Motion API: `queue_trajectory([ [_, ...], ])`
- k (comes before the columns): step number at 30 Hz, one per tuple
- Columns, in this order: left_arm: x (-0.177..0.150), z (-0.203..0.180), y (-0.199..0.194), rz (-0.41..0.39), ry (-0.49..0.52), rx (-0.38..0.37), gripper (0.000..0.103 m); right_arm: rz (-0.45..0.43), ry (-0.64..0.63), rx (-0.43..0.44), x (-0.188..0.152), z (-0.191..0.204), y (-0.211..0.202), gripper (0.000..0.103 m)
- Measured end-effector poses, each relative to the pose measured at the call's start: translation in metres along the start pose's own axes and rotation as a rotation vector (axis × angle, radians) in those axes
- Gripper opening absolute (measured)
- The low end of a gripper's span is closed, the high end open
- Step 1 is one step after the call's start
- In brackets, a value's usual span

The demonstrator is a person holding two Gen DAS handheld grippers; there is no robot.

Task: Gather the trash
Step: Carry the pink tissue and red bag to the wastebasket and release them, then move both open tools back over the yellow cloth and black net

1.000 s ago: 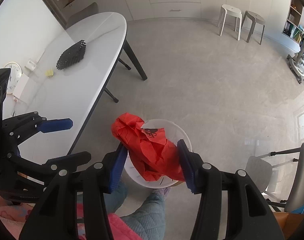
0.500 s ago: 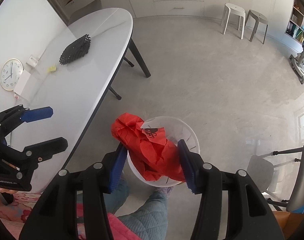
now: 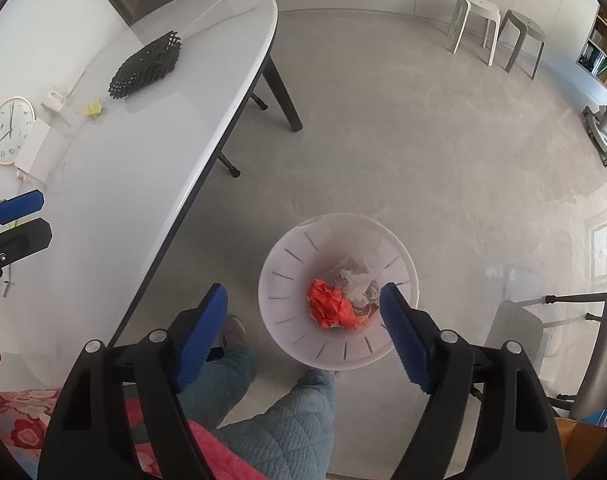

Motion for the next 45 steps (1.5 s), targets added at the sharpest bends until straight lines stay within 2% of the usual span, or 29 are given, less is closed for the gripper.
queue_trajectory([
  [6, 0.004, 0.041, -0.017, -0.050, -0.088, 0.029, 0.089, -0.060, -0.018, 0.016, 0.029, 0.029, -0.019, 0.100],
  [14, 0.006, 0.109, -0.048, -0.124, -0.220, 0.114, 0.095, -0.107, -0.076, 0.096, 0.077, 0.089, -0.033, 0.100],
  [23, -0.006, 0.171, -0.060, -0.136, -0.342, 0.183, 0.095, -0.149, -0.219, 0.126, 0.124, 0.161, -0.029, 0.100],
  [33, 0.005, 0.220, -0.051, -0.136, -0.394, 0.222, 0.095, -0.130, -0.314, 0.143, 0.155, 0.216, -0.010, 0.100],
  [45, 0.058, 0.278, -0.004, -0.134, -0.448, 0.239, 0.095, -0.092, -0.350, 0.125, 0.203, 0.242, 0.033, 0.100],
])
Point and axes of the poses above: each gripper's, at about its wrist camera, not at the fingertips, and y roughly the way its jaws point, z to its left, x to its top, the point moved 6 cm from there along y, roughly the way its jaws point, and after that the axes turned 2 degrees about y, right-handed, at the moved point
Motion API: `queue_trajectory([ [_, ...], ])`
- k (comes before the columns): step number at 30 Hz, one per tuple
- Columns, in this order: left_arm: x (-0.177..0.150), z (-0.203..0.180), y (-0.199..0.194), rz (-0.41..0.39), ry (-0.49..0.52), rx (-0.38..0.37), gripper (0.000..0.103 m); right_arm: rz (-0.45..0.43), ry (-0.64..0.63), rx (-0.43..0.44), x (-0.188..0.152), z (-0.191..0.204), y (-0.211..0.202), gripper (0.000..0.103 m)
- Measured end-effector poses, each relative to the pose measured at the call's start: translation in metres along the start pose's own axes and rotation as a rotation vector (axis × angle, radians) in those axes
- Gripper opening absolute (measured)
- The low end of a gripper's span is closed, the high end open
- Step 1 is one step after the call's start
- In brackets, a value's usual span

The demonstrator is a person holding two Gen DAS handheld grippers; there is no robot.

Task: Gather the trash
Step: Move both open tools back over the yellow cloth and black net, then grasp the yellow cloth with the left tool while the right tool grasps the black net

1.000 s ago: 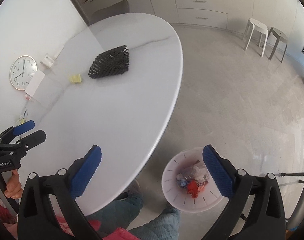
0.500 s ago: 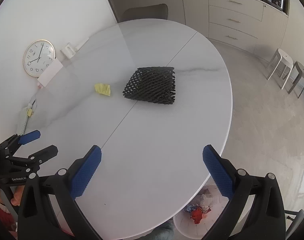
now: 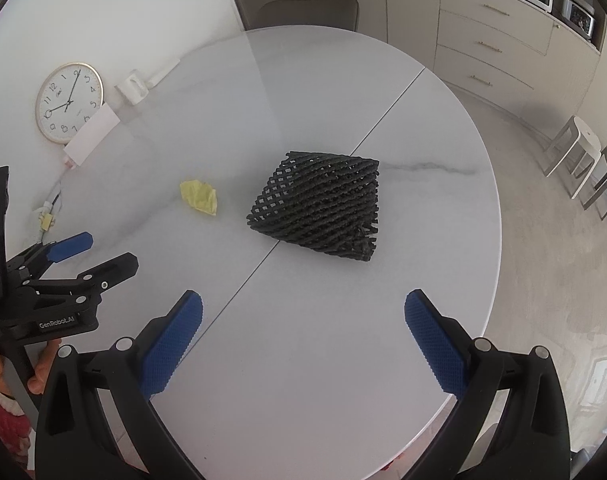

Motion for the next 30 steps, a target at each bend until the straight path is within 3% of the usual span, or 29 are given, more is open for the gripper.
queue_trajectory([
  [18, 0.054, 0.005, 0.111, 0.088, -0.074, 0.080, 0.094, 0.081, 0.051, -0.021, 0.046, -0.022, 0.084, 0.101],
  [25, 0.054, 0.003, 0.126, 0.121, -0.071, 0.085, 0.068, 0.098, 0.047, -0.039, 0.048, -0.027, 0.098, 0.101],
  [27, 0.054, 0.003, 0.129, 0.128, -0.068, 0.082, 0.055, 0.098, 0.042, -0.042, 0.050, -0.028, 0.100, 0.101],
  [30, 0.057, 0.001, 0.130, 0.118, -0.062, 0.078, 0.052, 0.098, 0.043, -0.051, 0.053, -0.030, 0.103, 0.101],
])
Point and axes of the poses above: each gripper's, at about its wrist camera, not at the fingertips, and y roughly the way its jaws point, z to its left, x to its top, the point moved 6 cm from there along y, roughly the way its jaws point, and after that the axes turned 2 degrees about y, right-handed, at the moved point
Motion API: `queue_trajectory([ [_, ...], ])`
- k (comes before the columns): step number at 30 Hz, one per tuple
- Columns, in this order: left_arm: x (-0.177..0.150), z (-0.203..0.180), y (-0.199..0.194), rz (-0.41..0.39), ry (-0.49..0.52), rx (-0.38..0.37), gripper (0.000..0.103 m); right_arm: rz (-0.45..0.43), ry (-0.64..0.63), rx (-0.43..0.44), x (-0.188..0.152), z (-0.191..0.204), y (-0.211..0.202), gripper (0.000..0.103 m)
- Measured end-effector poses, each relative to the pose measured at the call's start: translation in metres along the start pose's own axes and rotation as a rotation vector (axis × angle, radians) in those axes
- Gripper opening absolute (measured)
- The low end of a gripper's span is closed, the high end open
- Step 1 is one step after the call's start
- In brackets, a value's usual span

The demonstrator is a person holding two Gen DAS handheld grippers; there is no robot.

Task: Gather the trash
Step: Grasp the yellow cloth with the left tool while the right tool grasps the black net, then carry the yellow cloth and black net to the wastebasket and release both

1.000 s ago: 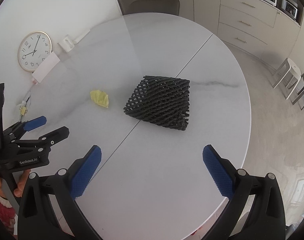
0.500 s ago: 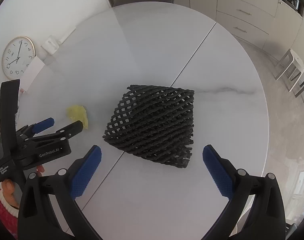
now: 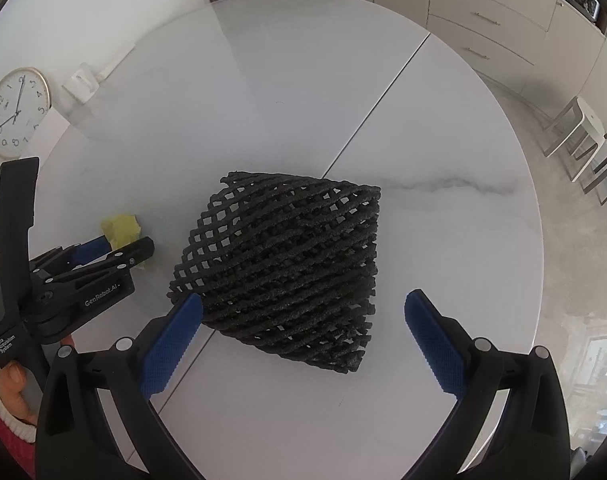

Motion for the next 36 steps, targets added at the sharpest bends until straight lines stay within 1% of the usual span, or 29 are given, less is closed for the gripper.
queue_trajectory([
  [5, 0.001, 0.004, -0.003, -0.005, -0.005, -0.006, 0.050, 0.010, 0.014, -0.001, 0.003, -0.002, 0.008, 0.101],
  [8, -0.001, 0.005, -0.008, -0.014, -0.003, -0.007, 0.050, 0.026, 0.012, 0.000, 0.007, -0.001, 0.021, 0.101],
  [13, -0.007, 0.006, -0.022, -0.031, 0.016, 0.005, 0.050, 0.047, 0.003, -0.005, 0.008, 0.007, 0.038, 0.101],
  [16, -0.008, 0.011, -0.028, -0.039, 0.026, 0.016, 0.050, 0.042, -0.014, -0.009, 0.009, 0.014, 0.041, 0.100],
  [18, -0.011, 0.010, -0.033, -0.042, 0.026, 0.015, 0.050, 0.036, -0.035, -0.013, 0.009, 0.018, 0.042, 0.081],
  [19, -0.013, 0.009, -0.035, -0.042, 0.026, 0.013, 0.050, 0.037, -0.044, -0.015, 0.008, 0.020, 0.042, 0.075],
  [21, -0.016, 0.009, -0.040, -0.044, 0.027, 0.011, 0.050, 0.046, -0.049, 0.008, 0.005, 0.023, 0.042, 0.049],
  [22, -0.016, 0.012, -0.042, -0.047, 0.028, 0.011, 0.050, 0.043, -0.052, 0.023, 0.004, 0.024, 0.040, 0.043],
  [23, -0.018, 0.012, -0.044, -0.050, 0.030, 0.011, 0.050, 0.042, -0.056, 0.037, 0.002, 0.025, 0.039, 0.034],
  [24, -0.019, 0.012, -0.047, -0.055, 0.034, 0.011, 0.050, 0.041, -0.058, 0.043, 0.000, 0.025, 0.036, 0.029],
  [26, -0.024, 0.013, -0.055, -0.065, 0.042, 0.011, 0.050, 0.032, -0.063, 0.056, -0.004, 0.026, 0.030, 0.026],
  [28, -0.027, 0.010, -0.063, -0.074, 0.053, 0.005, 0.050, 0.020, -0.066, 0.068, -0.008, 0.026, 0.020, 0.026],
  [33, -0.039, 0.000, -0.088, -0.103, 0.091, -0.024, 0.050, -0.017, -0.051, 0.107, -0.027, 0.017, -0.017, 0.026],
  [36, -0.052, -0.013, -0.103, -0.109, 0.127, -0.045, 0.050, -0.046, -0.035, 0.128, -0.043, 0.008, -0.043, 0.026],
])
Point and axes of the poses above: each gripper's, at about its wrist camera, not at the fingertips, and y roughly the way its jaws point, z to its left, x to its top, the point moved 6 cm from there along y, roughly the way its jaws point, and after that the axes turned 2 degrees about y, right-handed, at the moved point
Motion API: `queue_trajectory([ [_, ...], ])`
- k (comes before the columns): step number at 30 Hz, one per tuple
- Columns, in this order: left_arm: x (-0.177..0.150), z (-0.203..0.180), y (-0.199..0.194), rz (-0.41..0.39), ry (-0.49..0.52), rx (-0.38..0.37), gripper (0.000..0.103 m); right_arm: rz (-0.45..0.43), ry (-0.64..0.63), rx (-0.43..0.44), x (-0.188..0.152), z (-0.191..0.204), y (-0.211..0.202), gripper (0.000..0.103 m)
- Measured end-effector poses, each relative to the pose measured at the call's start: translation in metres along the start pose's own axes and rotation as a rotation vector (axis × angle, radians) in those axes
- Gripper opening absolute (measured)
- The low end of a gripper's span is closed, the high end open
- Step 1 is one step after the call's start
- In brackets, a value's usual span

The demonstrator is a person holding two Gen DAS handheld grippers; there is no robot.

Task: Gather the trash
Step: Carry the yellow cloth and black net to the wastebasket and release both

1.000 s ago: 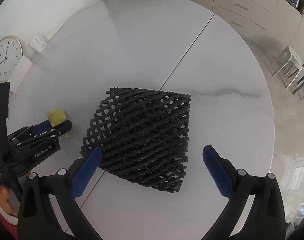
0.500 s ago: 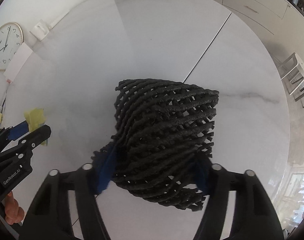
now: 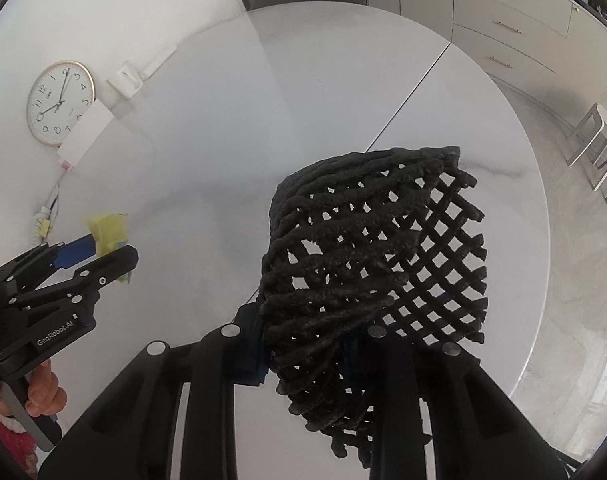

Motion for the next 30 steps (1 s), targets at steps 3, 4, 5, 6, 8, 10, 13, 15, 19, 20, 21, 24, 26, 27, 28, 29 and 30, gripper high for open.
queue_trajectory([
  [3, -0.012, -0.020, -0.015, 0.000, 0.041, -0.034, 0.050, -0.022, 0.014, 0.000, -0.023, -0.011, -0.027, 0.026],
  [4, -0.018, -0.030, -0.021, -0.001, 0.061, -0.052, 0.050, -0.028, 0.018, -0.004, -0.033, -0.014, -0.037, 0.026],
  [5, -0.023, -0.039, -0.027, -0.003, 0.080, -0.065, 0.050, -0.031, 0.024, -0.011, -0.043, -0.018, -0.045, 0.026],
  [6, -0.029, -0.050, -0.032, -0.003, 0.102, -0.080, 0.050, -0.028, 0.038, -0.028, -0.055, -0.023, -0.054, 0.026],
  [8, -0.041, -0.074, -0.042, 0.003, 0.158, -0.118, 0.050, -0.029, 0.069, -0.049, -0.079, -0.036, -0.071, 0.026],
  [10, -0.056, -0.103, -0.052, 0.010, 0.222, -0.163, 0.050, -0.030, 0.112, -0.072, -0.104, -0.052, -0.087, 0.026],
  [13, -0.082, -0.150, -0.063, 0.030, 0.319, -0.234, 0.051, -0.030, 0.196, -0.117, -0.146, -0.080, -0.108, 0.028],
  [15, -0.097, -0.180, -0.067, 0.051, 0.371, -0.281, 0.051, -0.025, 0.258, -0.141, -0.177, -0.098, -0.120, 0.028],
  [19, -0.129, -0.238, -0.070, 0.094, 0.485, -0.354, 0.051, -0.018, 0.357, -0.180, -0.232, -0.129, -0.139, 0.028],
  [20, -0.137, -0.251, -0.070, 0.099, 0.513, -0.362, 0.051, -0.017, 0.375, -0.187, -0.243, -0.135, -0.144, 0.028],
  [21, -0.145, -0.264, -0.071, 0.107, 0.539, -0.369, 0.051, -0.017, 0.393, -0.194, -0.255, -0.144, -0.151, 0.028],
  [24, -0.170, -0.300, -0.071, 0.130, 0.597, -0.386, 0.051, -0.017, 0.436, -0.209, -0.282, -0.161, -0.163, 0.028],
  [26, -0.183, -0.320, -0.070, 0.145, 0.623, -0.394, 0.051, -0.017, 0.453, -0.217, -0.295, -0.170, -0.170, 0.028],
  [27, -0.188, -0.328, -0.069, 0.154, 0.631, -0.399, 0.051, -0.016, 0.459, -0.220, -0.301, -0.174, -0.173, 0.028],
  [28, -0.194, -0.336, -0.067, 0.164, 0.638, -0.405, 0.051, -0.015, 0.464, -0.222, -0.306, -0.180, -0.176, 0.028],
  [29, -0.198, -0.343, -0.067, 0.173, 0.643, -0.407, 0.051, -0.014, 0.468, -0.223, -0.311, -0.183, -0.177, 0.028],
  [30, -0.203, -0.349, -0.066, 0.182, 0.649, -0.408, 0.051, -0.013, 0.471, -0.222, -0.315, -0.185, -0.179, 0.028],
])
Point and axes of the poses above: each gripper's, at about its wrist camera, not at the fingertips, and y roughly the way its jaws point, z to its left, x to its top, the point moved 6 cm from there along y, roughly the way its jaws point, and after that the axes turned 2 degrees about y, right-handed, at the moved point
